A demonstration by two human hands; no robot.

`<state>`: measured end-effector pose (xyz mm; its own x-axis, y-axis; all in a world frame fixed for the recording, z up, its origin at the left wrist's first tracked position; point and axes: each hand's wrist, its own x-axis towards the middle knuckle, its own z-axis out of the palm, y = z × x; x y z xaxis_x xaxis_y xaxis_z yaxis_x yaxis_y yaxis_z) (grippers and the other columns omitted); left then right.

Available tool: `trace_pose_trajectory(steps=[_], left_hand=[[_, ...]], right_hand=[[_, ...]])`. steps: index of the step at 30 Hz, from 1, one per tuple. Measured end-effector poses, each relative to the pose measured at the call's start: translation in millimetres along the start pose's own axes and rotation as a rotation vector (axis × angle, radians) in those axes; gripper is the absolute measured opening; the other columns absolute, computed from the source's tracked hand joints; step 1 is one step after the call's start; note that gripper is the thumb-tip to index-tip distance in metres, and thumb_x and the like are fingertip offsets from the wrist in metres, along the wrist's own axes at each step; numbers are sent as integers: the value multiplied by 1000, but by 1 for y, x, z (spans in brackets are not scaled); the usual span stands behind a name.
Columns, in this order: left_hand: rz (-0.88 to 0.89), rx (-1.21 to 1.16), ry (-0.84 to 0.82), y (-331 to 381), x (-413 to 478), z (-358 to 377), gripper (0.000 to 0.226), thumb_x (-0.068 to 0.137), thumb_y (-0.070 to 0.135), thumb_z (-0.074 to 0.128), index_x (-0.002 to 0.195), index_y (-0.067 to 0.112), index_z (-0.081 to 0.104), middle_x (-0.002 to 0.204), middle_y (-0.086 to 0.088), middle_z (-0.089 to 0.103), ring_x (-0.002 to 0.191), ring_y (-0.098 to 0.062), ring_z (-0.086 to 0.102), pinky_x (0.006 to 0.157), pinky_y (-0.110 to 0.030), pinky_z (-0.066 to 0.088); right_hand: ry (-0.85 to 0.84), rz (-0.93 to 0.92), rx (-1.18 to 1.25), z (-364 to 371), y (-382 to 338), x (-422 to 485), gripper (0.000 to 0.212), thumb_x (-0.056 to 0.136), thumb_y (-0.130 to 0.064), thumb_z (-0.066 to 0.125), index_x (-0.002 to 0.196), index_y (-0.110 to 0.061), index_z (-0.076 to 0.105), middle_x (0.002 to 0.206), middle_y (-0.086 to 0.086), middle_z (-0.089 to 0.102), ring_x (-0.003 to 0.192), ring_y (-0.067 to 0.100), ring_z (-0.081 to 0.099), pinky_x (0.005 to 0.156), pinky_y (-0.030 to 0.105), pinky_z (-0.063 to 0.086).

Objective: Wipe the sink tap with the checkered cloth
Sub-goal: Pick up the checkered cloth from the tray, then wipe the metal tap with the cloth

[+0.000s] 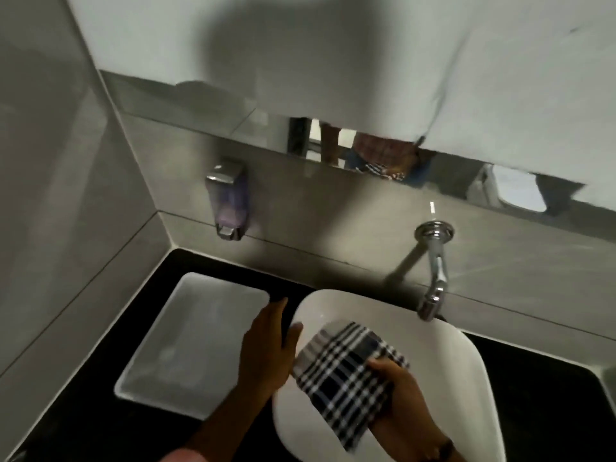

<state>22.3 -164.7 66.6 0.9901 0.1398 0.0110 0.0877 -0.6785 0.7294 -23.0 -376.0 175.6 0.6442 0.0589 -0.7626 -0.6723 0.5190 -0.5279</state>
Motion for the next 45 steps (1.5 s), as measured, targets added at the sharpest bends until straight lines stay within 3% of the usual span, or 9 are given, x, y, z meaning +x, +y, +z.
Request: trace_pose_trajectory(steps=[4, 7, 11, 17, 24, 31, 37, 42, 45], left_hand=[[178, 423, -66, -18, -14, 40, 91, 92, 76, 28, 159, 20, 2, 169, -3, 5, 155, -23, 0, 123, -48, 11], [214, 546, -105, -29, -17, 57, 105, 84, 83, 30, 159, 14, 2, 169, -8, 6, 155, -24, 0, 121, -49, 13], [181, 559, -131, -23, -14, 65, 112, 81, 87, 32, 158, 16, -6, 170, -5, -1, 155, -19, -5, 123, -43, 9], [137, 485, -129, -24, -13, 67, 113, 79, 87, 38, 158, 21, -7, 170, -1, 0, 155, -16, -3, 123, -39, 8], [97, 489, -157, -15, -8, 66, 114, 77, 91, 30, 156, 22, -15, 169, -1, -6, 155, -19, -4, 124, -48, 17], [97, 373, -200, -2, -5, 57, 130, 65, 97, 12, 154, 4, -5, 167, -5, -5, 151, -18, -7, 124, -46, 9], [109, 364, -259, -4, 0, 57, 130, 65, 98, 18, 155, 4, 10, 164, -11, 12, 149, -17, 4, 120, -49, 14], [123, 396, -318, -2, 7, 54, 117, 75, 92, 22, 152, 4, 21, 152, -23, 43, 137, -36, 43, 100, -62, 44], [183, 378, -292, -2, 7, 52, 117, 75, 91, 27, 157, 12, 2, 165, -12, 24, 149, -26, 17, 97, -62, 44]], right_hand=[[158, -215, -48, -60, -42, -62, 45, 78, -5, 66, 121, 8, 73, 68, 23, 74, 81, 46, 68, 105, 58, 43], [194, -466, 31, -92, -92, -100, 20, 73, -21, 69, 61, -17, 85, 56, 8, 76, 51, 23, 75, 63, 38, 64], [249, -808, -21, -107, -149, -86, 38, 92, -27, 68, 128, -18, 74, 126, 4, 78, 117, 19, 73, 106, 44, 54], [382, -1072, -737, -15, -174, 0, 33, 102, -28, 53, 133, -20, 63, 118, 4, 73, 102, 22, 71, 94, 49, 60], [492, -1017, -1566, 18, -163, 48, 74, 100, -32, 51, 164, -11, 20, 170, 14, 27, 156, 33, 26, 127, 47, 31], [508, -757, -859, 29, -193, 26, 32, 100, -23, 50, 123, -13, 70, 126, 18, 73, 117, 40, 67, 103, 45, 54], [632, -777, -1408, 38, -175, 25, 54, 98, -28, 58, 144, -2, 48, 136, 23, 63, 122, 44, 61, 102, 46, 50], [363, -542, -386, 18, -208, 38, 49, 104, -45, 52, 127, -6, 68, 127, 22, 72, 113, 39, 68, 104, 49, 53], [4, -206, 37, -9, -218, 46, 69, 99, -59, 48, 127, -1, 71, 129, 30, 71, 116, 48, 69, 107, 63, 49]])
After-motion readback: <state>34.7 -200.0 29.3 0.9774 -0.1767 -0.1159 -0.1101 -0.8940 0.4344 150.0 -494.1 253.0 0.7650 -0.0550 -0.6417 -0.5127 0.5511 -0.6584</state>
